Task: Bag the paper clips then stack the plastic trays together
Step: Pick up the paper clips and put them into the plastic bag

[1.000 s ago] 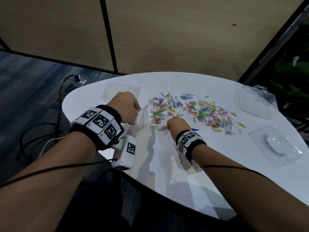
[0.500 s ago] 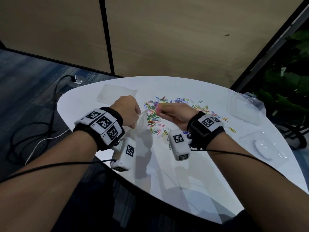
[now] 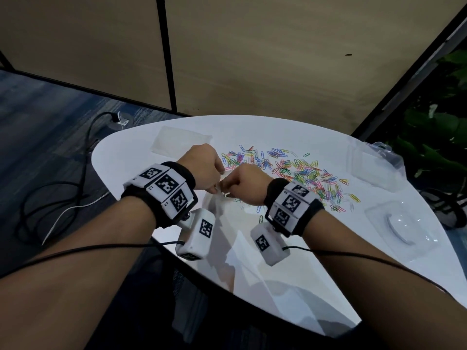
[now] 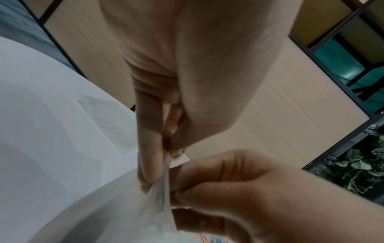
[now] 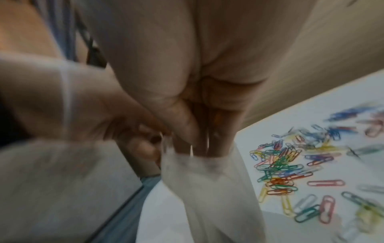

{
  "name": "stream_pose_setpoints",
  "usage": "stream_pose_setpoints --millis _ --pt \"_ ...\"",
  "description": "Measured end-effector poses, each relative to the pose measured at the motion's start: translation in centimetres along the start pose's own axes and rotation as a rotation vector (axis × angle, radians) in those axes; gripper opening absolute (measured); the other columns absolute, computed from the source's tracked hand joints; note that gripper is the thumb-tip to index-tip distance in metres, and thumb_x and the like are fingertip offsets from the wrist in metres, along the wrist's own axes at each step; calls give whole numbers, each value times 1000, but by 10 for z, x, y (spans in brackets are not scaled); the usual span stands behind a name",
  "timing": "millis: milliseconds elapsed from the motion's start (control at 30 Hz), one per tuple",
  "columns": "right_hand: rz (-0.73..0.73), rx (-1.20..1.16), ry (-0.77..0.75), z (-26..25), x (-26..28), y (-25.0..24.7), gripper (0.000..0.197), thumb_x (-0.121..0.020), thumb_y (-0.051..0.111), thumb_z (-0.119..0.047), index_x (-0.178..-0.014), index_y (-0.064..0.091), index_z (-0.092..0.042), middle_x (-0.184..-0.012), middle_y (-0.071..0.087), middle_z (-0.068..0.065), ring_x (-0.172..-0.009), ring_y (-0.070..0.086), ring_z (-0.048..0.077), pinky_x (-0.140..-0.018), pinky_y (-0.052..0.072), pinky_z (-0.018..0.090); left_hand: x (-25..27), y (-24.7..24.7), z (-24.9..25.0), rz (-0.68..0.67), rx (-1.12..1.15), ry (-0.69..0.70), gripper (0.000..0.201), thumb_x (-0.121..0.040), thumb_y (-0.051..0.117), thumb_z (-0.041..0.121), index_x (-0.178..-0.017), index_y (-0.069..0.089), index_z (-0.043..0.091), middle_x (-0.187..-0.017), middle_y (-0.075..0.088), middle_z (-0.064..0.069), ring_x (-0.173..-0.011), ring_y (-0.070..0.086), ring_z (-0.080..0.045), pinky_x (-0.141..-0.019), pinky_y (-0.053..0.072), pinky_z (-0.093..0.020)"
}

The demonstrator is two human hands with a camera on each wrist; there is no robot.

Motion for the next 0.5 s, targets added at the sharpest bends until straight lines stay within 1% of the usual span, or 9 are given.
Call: stream_pose_setpoints --millis 67,133,167,200,233,267,333,400,500 --pt "33 -278 20 6 1 -11 40 -82 50 5 -84 79 -22 -95 76 11 -89 72 23 -86 58 35 0 -2 -1 19 -13 -9 31 -89 56 -7 -110 72 7 -70 70 -3 -71 78 -23 -80 63 -32" --pt "133 -520 79 25 4 -26 35 -85 47 13 -96 76 -4 -96 74 15 -88 70 25 -80 60 33 0 -4 -3 30 2 -25 31 -91 52 -6 -109 72 7 -74 73 -7 -63 75 -19 -76 64 -31" --pt "178 -511 109 40 6 -33 30 -87 51 10 -102 74 -3 -97 73 13 -90 70 26 -79 60 34 -1 -5 -5 32 9 -30 31 -91 51 -7 -109 72 6 -76 73 -9 -59 73 -16 -76 64 -31" --pt "195 -396 158 56 8 -38 26 -89 59 1 -111 71 -8 -103 72 9 -95 69 27 -82 60 36 0 -6 -6 33 14 -34 31 -91 50 -7 -109 72 5 -77 73 -11 -57 72 -16 -76 64 -33" --pt "160 -196 242 76 10 -38 35 -88 68 -14 -123 65 -15 -116 68 7 -104 67 28 -88 57 40 0 -7 -8 33 14 -37 31 -91 50 -7 -109 72 4 -78 74 -12 -57 72 -17 -77 64 -35" --pt "83 49 361 97 12 -36 59 -83 74 -31 -137 53 -19 -133 58 7 -117 61 29 -98 52 44 0 -8 -9 33 12 -39 31 -90 51 -7 -109 72 4 -79 75 -13 -59 73 -19 -79 64 -36" --pt "-58 363 542 131 21 -25 106 -70 77 -57 -154 23 -22 -159 23 12 -142 35 32 -113 35 49 1 -10 -12 32 1 -42 30 -90 52 -7 -109 72 5 -78 76 -12 -63 74 -22 -81 64 -38" --pt "-80 399 553 149 27 -9 126 -58 78 -68 -155 13 -22 -159 8 15 -145 26 35 -113 33 50 2 -13 -14 28 -4 -42 30 -91 51 -6 -110 71 6 -77 75 -10 -64 74 -21 -81 64 -38" --pt "27 359 398 149 26 16 111 -60 82 -61 -148 28 -20 -144 26 12 -126 45 30 -105 43 39 4 -18 -19 27 -4 -42 32 -92 50 -6 -111 72 7 -78 75 -9 -65 75 -19 -78 65 -35"
Point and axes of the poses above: each hand's wrist, its own x-axis away from the middle knuckle, its own y-axis out of the palm, z = x × y, the point moved 3 cm from there along -x, towards the middle knuckle
